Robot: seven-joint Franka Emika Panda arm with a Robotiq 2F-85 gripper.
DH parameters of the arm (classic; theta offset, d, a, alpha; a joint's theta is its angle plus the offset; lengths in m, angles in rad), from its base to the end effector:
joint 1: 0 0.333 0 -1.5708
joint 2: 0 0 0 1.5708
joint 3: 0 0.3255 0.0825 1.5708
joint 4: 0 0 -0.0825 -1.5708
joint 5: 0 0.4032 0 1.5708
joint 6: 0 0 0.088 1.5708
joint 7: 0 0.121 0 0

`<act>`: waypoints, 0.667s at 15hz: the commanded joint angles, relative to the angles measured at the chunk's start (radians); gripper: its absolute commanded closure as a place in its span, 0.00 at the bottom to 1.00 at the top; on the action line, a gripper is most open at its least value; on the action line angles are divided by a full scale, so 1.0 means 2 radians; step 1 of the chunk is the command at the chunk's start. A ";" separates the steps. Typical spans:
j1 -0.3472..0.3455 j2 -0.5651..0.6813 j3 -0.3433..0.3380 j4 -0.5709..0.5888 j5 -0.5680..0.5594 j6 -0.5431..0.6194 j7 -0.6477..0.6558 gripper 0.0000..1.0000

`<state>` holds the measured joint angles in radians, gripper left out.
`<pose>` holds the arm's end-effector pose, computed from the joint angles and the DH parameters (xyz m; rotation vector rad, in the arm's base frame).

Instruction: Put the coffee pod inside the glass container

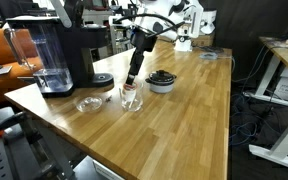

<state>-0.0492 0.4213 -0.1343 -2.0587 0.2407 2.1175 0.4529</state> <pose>0.5551 -0.0905 0.1869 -2.7783 1.1699 0.5589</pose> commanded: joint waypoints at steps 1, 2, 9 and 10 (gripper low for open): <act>0.007 -0.038 -0.003 -0.041 -0.020 0.017 0.002 0.00; 0.011 -0.052 -0.003 -0.051 -0.027 0.014 0.006 0.00; 0.035 -0.130 0.014 -0.106 -0.069 -0.009 0.027 0.00; 0.037 -0.140 0.017 -0.114 -0.073 -0.010 0.032 0.00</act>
<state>0.0201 0.2063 -0.1155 -2.2320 0.1295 2.1038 0.4908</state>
